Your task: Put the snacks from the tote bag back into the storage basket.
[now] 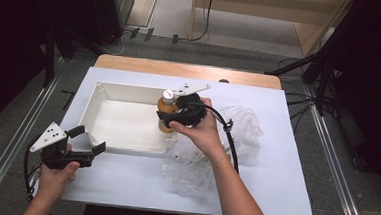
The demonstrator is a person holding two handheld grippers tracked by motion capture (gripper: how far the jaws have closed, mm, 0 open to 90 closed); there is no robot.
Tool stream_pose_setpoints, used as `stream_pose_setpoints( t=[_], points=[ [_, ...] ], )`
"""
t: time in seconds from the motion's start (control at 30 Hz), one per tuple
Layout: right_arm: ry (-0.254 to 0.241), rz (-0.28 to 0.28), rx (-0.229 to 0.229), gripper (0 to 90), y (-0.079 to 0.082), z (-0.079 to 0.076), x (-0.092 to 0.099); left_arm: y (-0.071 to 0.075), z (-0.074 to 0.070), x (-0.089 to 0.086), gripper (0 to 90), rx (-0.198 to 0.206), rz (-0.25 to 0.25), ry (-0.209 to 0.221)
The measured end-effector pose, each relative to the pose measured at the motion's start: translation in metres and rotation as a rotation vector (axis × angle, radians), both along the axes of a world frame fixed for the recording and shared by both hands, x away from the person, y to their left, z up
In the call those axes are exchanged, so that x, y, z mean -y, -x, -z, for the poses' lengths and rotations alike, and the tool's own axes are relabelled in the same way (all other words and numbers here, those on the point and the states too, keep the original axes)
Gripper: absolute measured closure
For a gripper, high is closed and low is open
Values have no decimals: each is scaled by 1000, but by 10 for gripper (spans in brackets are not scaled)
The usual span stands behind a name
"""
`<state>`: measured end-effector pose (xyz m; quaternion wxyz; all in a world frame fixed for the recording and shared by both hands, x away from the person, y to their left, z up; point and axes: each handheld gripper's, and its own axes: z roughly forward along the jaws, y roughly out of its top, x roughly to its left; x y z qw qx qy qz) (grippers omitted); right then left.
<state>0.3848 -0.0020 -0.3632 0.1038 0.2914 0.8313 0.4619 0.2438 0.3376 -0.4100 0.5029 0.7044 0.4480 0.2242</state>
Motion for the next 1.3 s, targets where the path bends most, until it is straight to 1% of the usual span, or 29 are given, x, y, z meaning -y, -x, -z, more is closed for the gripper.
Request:
stream_pose_setpoints(
  t=[0.3, 0.5, 0.57, 1.03, 1.17, 1.3],
  points=[
    [11, 5, -18, 309, 0, 9, 0, 0, 0, 0, 18, -2, 0, -4],
    [17, 4, -24, 309, -1, 13, -1, 0, 0, 0, 18, -1, 0, -3],
    [19, 3, -18, 309, -1, 15, -2, 0, 0, 0, 18, 0, 0, -2],
    [41, -1, -37, 307, -3, 27, -3, 0, 0, 0, 18, -3, -2, -3],
    [40, 1, -36, 307, -3, 28, -3, 0, 0, 0, 18, -4, -2, -4],
    [52, 0, -46, 307, -4, 31, -3, -1, 0, -1, 18, -6, -6, -5]
  ],
)
